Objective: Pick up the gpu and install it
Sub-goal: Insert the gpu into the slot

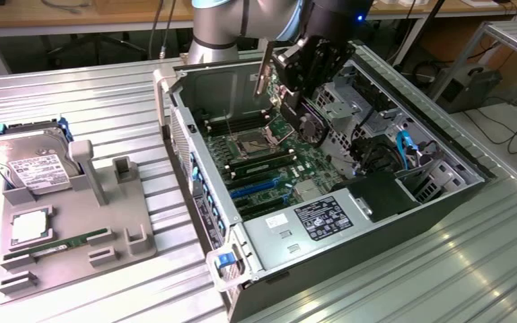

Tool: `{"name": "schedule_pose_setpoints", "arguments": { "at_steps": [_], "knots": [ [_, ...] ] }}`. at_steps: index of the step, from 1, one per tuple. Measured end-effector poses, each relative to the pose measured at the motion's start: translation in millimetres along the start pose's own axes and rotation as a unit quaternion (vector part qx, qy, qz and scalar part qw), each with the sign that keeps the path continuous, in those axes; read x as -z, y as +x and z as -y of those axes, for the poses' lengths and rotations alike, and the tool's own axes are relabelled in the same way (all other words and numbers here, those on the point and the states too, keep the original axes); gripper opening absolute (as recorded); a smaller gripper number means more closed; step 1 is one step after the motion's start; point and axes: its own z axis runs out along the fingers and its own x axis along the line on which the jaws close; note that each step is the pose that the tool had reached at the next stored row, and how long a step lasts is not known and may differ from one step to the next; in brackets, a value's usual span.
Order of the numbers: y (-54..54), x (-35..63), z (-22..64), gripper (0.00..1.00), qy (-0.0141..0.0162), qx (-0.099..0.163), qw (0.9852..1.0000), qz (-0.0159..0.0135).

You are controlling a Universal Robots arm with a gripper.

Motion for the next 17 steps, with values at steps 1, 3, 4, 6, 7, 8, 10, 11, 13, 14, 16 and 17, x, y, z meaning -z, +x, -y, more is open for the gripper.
{"name": "schedule_pose_setpoints", "arguments": {
  "at_steps": [1,3,4,6,7,8,10,11,13,14,16,17],
  "knots": [
    [0.0,-0.2,0.0,0.26,0.0002,0.013,0.9999,-0.0006],
    [0.0,-0.8,0.0,0.26,0.0006,0.036,0.9993,-0.0018],
    [0.0,-1.1,0.0,0.26,0.0008,0.046,0.9989,-0.0023],
    [0.0,-2.3,0.1,0.26,0.0011,0.072,0.9974,-0.0036],
    [0.0,-2.8,0.1,0.26,0.0012,0.081,0.9967,-0.004],
    [-0.1,-3.5,0.2,0.26,0.0014,0.093,0.9957,-0.0046],
    [-0.1,-4.6,0.2,0.26,0.0017,0.112,0.9937,-0.0055],
    [-0.1,-5.1,0.3,0.26,0.0018,0.12,0.9927,-0.006],
    [-0.1,-6.2,0.3,0.26,0.002,0.139,0.9903,-0.0069],
    [-0.1,-6.9,0.3,0.26,0.0022,0.149,0.9888,-0.0074],
    [-0.1,-8.0,0.4,0.26,0.0024,0.167,0.986,-0.0082],
    [-0.1,-8.6,0.4,0.26,0.0026,0.176,0.9844,-0.0087]
  ]
}}
